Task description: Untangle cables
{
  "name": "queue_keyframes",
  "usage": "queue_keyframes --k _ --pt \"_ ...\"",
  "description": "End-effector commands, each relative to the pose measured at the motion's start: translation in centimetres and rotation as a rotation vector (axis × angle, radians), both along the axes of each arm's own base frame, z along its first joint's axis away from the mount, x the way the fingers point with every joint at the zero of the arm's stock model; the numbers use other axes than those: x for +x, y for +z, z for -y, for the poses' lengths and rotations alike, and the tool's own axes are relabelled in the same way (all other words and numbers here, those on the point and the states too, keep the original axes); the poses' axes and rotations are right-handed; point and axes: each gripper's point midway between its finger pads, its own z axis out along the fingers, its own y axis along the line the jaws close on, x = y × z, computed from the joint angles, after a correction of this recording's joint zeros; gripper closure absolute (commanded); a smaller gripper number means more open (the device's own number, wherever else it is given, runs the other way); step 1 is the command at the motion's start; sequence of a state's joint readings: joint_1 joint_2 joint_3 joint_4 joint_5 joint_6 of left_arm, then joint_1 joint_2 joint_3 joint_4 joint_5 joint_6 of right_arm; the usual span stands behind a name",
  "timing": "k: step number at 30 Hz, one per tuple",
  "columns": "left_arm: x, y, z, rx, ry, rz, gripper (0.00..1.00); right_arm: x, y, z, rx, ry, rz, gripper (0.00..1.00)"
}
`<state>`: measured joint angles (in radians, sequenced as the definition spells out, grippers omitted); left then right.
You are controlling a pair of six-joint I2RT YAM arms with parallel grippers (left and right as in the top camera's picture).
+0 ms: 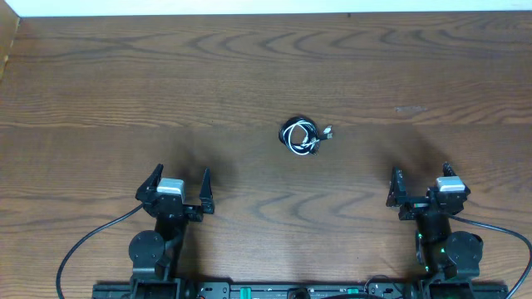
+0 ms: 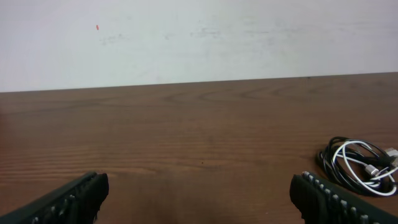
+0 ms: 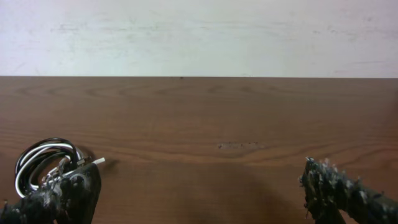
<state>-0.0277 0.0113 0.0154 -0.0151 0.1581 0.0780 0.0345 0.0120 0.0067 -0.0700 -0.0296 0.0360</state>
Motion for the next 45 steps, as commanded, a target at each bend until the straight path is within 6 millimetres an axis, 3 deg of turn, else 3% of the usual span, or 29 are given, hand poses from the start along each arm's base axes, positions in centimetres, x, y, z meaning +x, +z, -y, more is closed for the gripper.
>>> queue_keyframes --k 1,15,28,37,45 --pt "-0.1 -1.6 0.1 -0.005 -0.007 -0.056 0.02 0.0 -0.1 -0.2 -0.008 0.009 -0.002 0.01" --pt "-0.1 -1.6 0.2 -0.009 -0.013 -0.054 0.02 0.0 -0.1 -0.1 -0.008 0.006 -0.001 0.01" --pt "-0.5 -0.5 0.4 -0.188 -0.003 -0.101 0.02 0.0 0.5 -0.2 -0.007 0.008 0.023 0.01" --pt "-0.9 0.2 0.5 -0.19 0.015 -0.303 0.02 0.2 0.3 0.0 -0.008 0.001 -0.012 0.01" --pt "1.2 1.9 0.5 -0.185 0.033 -0.489 0.02 1.2 0.0 0.1 -0.004 -0.011 -0.191 0.01"
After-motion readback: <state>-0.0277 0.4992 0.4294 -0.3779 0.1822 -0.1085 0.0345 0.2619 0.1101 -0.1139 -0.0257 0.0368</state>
